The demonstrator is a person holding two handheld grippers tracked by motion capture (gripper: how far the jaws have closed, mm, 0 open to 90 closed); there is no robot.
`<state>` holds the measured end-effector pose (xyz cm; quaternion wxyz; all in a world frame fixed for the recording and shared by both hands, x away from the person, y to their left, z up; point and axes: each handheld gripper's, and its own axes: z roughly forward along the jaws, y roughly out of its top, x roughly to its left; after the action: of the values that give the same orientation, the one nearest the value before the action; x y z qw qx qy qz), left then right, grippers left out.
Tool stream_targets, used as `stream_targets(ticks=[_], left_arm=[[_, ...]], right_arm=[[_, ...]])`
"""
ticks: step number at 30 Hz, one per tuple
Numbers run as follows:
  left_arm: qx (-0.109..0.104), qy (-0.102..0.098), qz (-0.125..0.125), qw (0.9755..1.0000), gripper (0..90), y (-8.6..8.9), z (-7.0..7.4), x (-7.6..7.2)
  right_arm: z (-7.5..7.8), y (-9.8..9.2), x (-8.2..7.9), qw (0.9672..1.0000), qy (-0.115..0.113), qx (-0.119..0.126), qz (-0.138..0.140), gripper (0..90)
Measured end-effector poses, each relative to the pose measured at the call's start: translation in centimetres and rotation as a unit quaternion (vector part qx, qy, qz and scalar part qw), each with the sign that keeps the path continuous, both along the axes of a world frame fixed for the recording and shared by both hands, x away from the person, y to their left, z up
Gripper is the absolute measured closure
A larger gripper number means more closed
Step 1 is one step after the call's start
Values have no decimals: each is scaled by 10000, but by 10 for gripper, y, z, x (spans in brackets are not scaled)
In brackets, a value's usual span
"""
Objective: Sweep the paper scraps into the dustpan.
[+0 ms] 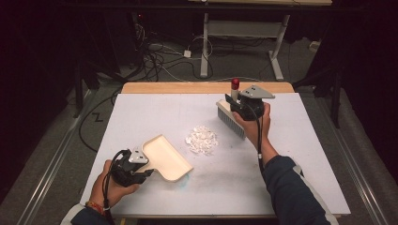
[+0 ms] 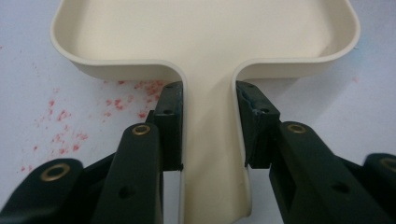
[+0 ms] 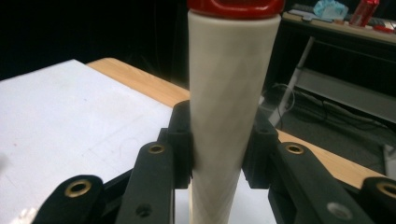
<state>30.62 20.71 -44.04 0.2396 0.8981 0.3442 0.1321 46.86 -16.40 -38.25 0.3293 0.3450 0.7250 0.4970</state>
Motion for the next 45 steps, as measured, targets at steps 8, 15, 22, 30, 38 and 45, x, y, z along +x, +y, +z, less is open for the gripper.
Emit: stream_targets(ticks=[8,15,22,30,38,45], left_arm=[[-6,16,-129,9999,638,-9,-3,5],[-45,58,-148,9999,637,-13,-7,6],[-23,64,-161,9998,637,-18,-9,8],[26,118,-201,9997,637,-24,-8,12],[54,173,-225,9996,637,-37,-10,16],[27,189,-219,9996,637,-46,-12,17]], right_arm=[[-7,26,-6,9997,14,29,242,703],[-9,46,-14,9985,99,-102,531,701],[-12,56,-26,9962,157,22,858,698],[-15,72,-40,9937,133,55,1111,693],[-16,80,-55,9910,196,306,1291,693],[-15,94,-72,9870,258,368,1540,697]])
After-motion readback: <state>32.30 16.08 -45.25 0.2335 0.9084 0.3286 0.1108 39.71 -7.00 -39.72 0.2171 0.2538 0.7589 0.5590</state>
